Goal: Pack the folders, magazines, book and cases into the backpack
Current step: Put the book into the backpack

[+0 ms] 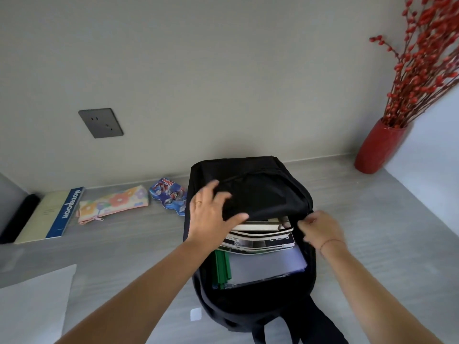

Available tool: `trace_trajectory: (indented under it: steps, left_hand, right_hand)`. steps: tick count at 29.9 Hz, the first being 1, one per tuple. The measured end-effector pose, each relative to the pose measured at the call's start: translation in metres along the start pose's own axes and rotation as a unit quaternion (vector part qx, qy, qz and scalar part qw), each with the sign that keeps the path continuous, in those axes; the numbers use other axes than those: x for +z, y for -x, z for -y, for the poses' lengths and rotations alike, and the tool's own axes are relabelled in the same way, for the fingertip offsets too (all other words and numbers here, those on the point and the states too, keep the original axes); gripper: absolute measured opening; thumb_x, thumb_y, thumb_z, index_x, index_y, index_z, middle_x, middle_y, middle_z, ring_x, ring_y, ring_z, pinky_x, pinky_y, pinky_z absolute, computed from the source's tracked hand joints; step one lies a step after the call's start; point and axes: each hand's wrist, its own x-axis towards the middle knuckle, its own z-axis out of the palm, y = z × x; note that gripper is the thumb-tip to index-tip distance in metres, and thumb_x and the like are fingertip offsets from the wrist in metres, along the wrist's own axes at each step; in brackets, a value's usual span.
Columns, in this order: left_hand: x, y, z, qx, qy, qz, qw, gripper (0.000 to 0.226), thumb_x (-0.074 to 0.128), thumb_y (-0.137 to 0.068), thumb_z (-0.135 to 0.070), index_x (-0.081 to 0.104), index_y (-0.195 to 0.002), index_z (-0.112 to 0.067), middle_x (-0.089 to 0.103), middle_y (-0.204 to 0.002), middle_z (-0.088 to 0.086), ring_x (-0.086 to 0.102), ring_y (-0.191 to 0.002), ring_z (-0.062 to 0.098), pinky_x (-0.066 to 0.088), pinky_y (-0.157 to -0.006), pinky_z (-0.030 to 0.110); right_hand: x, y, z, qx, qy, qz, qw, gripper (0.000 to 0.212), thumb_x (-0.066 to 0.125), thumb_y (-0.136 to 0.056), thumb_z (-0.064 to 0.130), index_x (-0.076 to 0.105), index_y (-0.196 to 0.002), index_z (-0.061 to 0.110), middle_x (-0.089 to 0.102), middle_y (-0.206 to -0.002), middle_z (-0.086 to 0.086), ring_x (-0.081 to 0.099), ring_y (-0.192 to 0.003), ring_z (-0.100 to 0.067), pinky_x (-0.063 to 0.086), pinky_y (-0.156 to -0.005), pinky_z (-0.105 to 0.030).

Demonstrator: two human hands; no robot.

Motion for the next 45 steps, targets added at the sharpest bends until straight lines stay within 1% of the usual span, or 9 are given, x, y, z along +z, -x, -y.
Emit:
trace_trajectory:
  steps: [2,6,12,16,20,29,32,38,45]
  left_hand:
    - [-0.006,-0.002,0.005,-0.142,0.126,0.008,0.982,0.078,0.059,-0.073,-0.065,0.036,-0.137,-0.025,0.029,-0.146,0.002,0.027,-0.135,0.024,0.027,-0.112,0.046]
    - [-0.014,-0.008,0.007,-0.289,0.300,0.018,0.909,0.065,0.067,-0.081,-0.043,0.041,-0.135,-0.018,0.055,-0.128,0.002,0.054,-0.116,0.022,0.048,-0.096,0.037]
    - [-0.036,0.016,0.007,-0.203,0.415,0.131,0.877,0.007,0.076,-0.076,-0.018,0.073,-0.082,-0.018,0.075,-0.078,-0.002,0.070,-0.078,0.018,0.055,-0.067,0.022]
    - [-0.039,0.051,0.000,-0.061,0.190,0.359,0.912,0.006,0.077,-0.074,-0.024,0.071,-0.073,-0.023,0.063,-0.063,-0.012,0.056,-0.061,0.001,0.044,-0.061,0.014]
    - [-0.026,0.073,-0.019,0.021,-0.057,0.377,0.924,0.019,0.073,-0.077,-0.028,0.072,-0.093,-0.019,0.070,-0.091,-0.003,0.061,-0.084,0.011,0.047,-0.075,0.025]
    - [-0.004,0.096,-0.038,-0.019,-0.132,0.490,0.861,0.047,0.066,-0.082,-0.015,0.054,-0.127,-0.014,0.059,-0.126,0.008,0.055,-0.115,0.030,0.047,-0.097,0.041]
    - [-0.027,0.081,-0.024,-0.083,0.037,0.471,0.878,0.051,0.069,-0.081,-0.031,0.053,-0.126,-0.014,0.062,-0.124,0.005,0.059,-0.106,0.016,0.047,-0.090,0.024]
    - [-0.036,0.027,0.009,-0.226,0.144,0.089,0.959,0.008,0.064,-0.083,-0.017,0.062,-0.090,-0.018,0.062,-0.074,-0.006,0.061,-0.074,0.015,0.050,-0.070,0.025]
    - [-0.010,0.000,0.039,-0.328,0.338,0.097,0.877,0.054,0.071,-0.075,-0.006,0.051,-0.125,-0.010,0.064,-0.103,0.002,0.062,-0.095,0.017,0.050,-0.078,0.024]
  right_hand:
    - [-0.015,-0.011,0.000,-0.048,-0.020,-0.059,0.997,0.035,0.063,-0.076,0.019,0.056,-0.110,0.017,0.054,-0.120,-0.011,0.058,-0.100,-0.027,0.045,-0.084,-0.032]
    - [-0.018,-0.028,0.023,-0.108,-0.115,0.104,0.982,0.072,0.060,-0.082,0.011,0.026,-0.146,0.015,0.039,-0.147,-0.006,0.042,-0.132,-0.022,0.034,-0.102,-0.029]
    - [-0.051,-0.025,-0.007,-0.161,-0.083,0.143,0.973,0.025,0.071,-0.078,0.001,0.066,-0.094,0.018,0.070,-0.099,-0.008,0.063,-0.092,-0.019,0.045,-0.075,-0.025]
    - [-0.061,0.006,-0.049,-0.224,0.108,0.248,0.936,0.012,0.069,-0.081,0.008,0.069,-0.086,0.019,0.069,-0.088,-0.002,0.063,-0.086,-0.016,0.040,-0.066,-0.011]
    - [-0.045,0.022,-0.053,-0.338,0.291,0.237,0.863,0.026,0.058,-0.088,0.014,0.070,-0.110,0.020,0.068,-0.113,0.004,0.060,-0.109,-0.014,0.043,-0.091,-0.020]
    - [-0.026,0.029,-0.040,-0.329,0.510,0.378,0.699,0.059,0.045,-0.083,-0.003,0.042,-0.137,0.022,0.041,-0.134,-0.008,0.046,-0.123,-0.030,0.039,-0.102,-0.036]
    - [-0.030,0.027,0.000,-0.355,0.425,0.346,0.757,0.047,0.044,-0.087,0.006,0.051,-0.132,0.020,0.049,-0.131,-0.003,0.051,-0.121,-0.023,0.040,-0.103,-0.028]
    - [0.008,0.028,0.106,-0.439,0.131,0.112,0.882,0.022,0.054,-0.091,0.024,0.065,-0.110,0.019,0.059,-0.112,0.005,0.053,-0.108,-0.014,0.046,-0.093,-0.028]
    - [0.082,0.024,0.144,-0.330,0.159,0.179,0.913,0.039,0.064,-0.085,0.033,0.057,-0.121,0.021,0.052,-0.115,0.001,0.055,-0.106,-0.016,0.047,-0.094,-0.031]
